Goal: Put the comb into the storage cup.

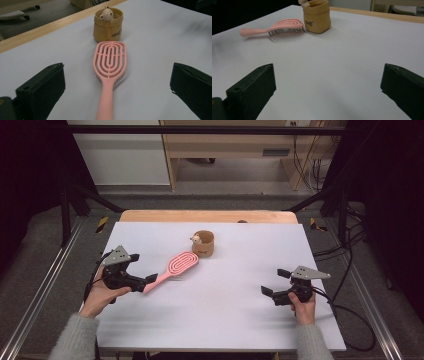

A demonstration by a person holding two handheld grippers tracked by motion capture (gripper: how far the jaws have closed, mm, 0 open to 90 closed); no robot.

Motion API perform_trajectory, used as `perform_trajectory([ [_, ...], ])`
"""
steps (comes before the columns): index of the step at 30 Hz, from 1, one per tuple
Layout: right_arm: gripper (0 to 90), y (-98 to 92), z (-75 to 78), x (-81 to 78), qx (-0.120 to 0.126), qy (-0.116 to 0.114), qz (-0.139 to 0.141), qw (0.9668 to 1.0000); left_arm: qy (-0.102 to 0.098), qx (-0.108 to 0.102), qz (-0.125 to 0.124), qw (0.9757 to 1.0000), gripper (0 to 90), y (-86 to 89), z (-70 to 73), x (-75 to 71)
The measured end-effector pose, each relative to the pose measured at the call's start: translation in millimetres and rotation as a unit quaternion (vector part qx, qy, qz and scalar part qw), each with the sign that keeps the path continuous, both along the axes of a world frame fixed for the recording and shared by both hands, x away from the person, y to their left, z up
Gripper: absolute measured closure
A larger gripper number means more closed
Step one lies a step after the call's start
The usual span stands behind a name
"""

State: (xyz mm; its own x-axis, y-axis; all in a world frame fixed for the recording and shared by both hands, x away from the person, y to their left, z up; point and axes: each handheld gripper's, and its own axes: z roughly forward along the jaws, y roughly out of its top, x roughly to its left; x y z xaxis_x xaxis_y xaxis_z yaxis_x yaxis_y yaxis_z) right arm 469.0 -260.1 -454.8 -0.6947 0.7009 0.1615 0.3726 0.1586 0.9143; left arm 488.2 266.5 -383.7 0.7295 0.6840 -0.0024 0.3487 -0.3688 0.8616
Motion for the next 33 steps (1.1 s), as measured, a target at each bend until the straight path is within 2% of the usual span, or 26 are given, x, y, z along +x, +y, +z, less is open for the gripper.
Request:
perform_trajectory([
  [14, 0.2, 0.3, -0.2, 0.1, 0.000, 0.001, 0.001, 1.0000, 0.022, 0.031, -0.004, 0.9993, 0.0, -10.6, -8.3, 13.7],
  [25, 0.2, 0.3, -0.3, 0.1, 0.000, 0.001, 0.001, 1.0000, 0.040, 0.042, -0.003, 0.9983, 0.0, -15.3, -15.4, 24.6],
  [33, 0.2, 0.4, -0.3, 0.1, 0.000, 0.001, 0.001, 1.0000, 0.044, 0.054, -0.004, 0.9976, 0.0, -19.9, -16.4, 30.1],
])
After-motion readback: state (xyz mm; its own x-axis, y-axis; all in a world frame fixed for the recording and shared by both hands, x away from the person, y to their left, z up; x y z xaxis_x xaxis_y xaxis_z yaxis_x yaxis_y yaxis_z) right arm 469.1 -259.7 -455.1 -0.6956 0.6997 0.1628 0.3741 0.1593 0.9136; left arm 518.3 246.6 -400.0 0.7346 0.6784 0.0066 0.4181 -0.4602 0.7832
